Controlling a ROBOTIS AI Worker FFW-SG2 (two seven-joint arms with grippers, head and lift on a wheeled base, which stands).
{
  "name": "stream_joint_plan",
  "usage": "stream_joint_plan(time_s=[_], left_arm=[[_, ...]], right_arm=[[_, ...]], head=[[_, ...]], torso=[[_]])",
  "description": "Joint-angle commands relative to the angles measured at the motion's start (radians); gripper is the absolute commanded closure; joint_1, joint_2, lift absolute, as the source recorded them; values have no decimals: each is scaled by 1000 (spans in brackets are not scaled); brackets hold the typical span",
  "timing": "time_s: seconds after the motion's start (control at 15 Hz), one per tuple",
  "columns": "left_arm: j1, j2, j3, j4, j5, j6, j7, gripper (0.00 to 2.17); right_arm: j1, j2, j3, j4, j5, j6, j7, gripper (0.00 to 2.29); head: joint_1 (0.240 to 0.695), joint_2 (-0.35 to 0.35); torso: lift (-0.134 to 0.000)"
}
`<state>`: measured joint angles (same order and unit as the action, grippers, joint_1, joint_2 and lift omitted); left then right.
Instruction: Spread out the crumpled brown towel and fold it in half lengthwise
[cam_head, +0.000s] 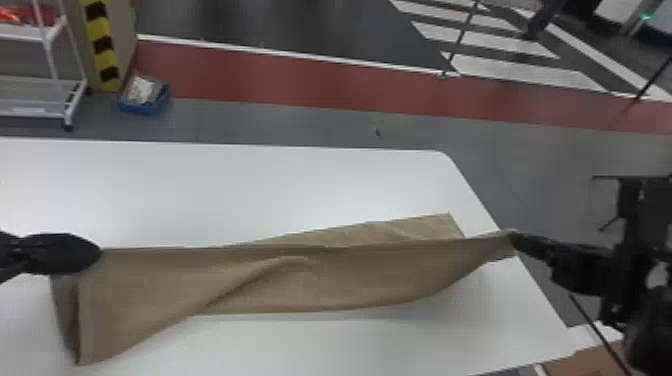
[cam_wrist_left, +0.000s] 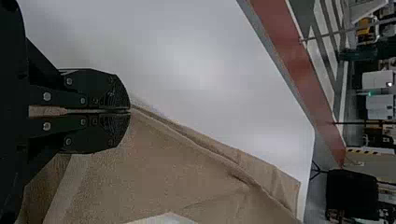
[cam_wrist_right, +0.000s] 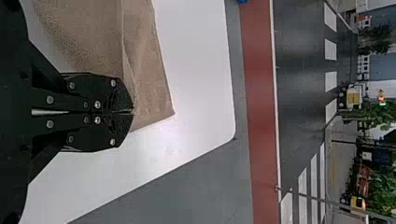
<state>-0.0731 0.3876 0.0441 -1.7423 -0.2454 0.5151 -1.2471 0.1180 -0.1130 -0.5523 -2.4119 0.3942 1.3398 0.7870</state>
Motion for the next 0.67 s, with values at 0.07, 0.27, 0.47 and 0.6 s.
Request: stream_joint_plan(time_s=[0.07,0.27,0.47,0.6], left_arm=[[12,7,111,-56,64,3,-31,1092],[-56,14,148,-31,97,6,37,1092],[-157,8,111,44,126,9,136,1092],[-275,-9,46,158,126,3,224,1092]], right_arm=[[-14,-5,17,-1,5,3,2,1193],[-89,-60,101,40,48,74,-2,1193],[-207,-89,239,128,103,129,0,1193],[-327,-85,308,231,123,135,-5,1193]], head=[[695,-285],[695,-239],[695,-188],[695,-155]], torso=[[-124],[-124],[-124],[-124]])
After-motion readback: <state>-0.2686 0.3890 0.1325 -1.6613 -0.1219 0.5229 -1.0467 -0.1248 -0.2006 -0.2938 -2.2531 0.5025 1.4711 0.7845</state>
